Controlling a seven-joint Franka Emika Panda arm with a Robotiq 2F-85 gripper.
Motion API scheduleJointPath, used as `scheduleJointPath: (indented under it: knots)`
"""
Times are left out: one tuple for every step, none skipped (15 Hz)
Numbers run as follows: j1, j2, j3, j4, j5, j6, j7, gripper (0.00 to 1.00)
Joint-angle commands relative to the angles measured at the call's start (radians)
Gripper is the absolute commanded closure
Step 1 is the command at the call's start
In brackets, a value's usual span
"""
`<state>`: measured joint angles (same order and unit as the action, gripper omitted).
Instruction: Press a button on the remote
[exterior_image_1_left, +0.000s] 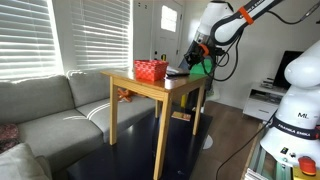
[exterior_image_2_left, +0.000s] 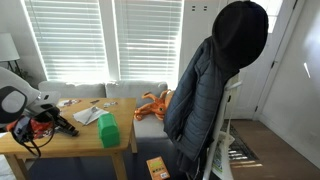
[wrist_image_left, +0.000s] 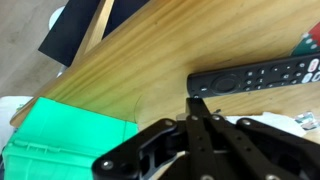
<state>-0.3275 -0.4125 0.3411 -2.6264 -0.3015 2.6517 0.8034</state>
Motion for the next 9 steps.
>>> scheduleJointPath:
  knots:
    - [-0.013,0.06,0.016,0.044,-0.101,0.011,0.096,1.0]
    - [-0.01,0.07,0.015,0.051,-0.124,0.007,0.112,1.0]
    - [-0.006,0.08,0.011,0.057,-0.143,0.004,0.125,1.0]
    - [-0.003,0.09,0.007,0.063,-0.163,0.001,0.138,1.0]
    - [0.002,0.099,0.003,0.068,-0.179,0.0,0.148,1.0]
    - [0.008,0.109,-0.003,0.074,-0.191,-0.001,0.157,1.0]
    - [0.014,0.118,-0.007,0.078,-0.203,-0.003,0.166,1.0]
    - [0.022,0.125,-0.011,0.082,-0.211,-0.006,0.17,1.0]
    - [0.027,0.132,-0.015,0.086,-0.22,-0.007,0.175,1.0]
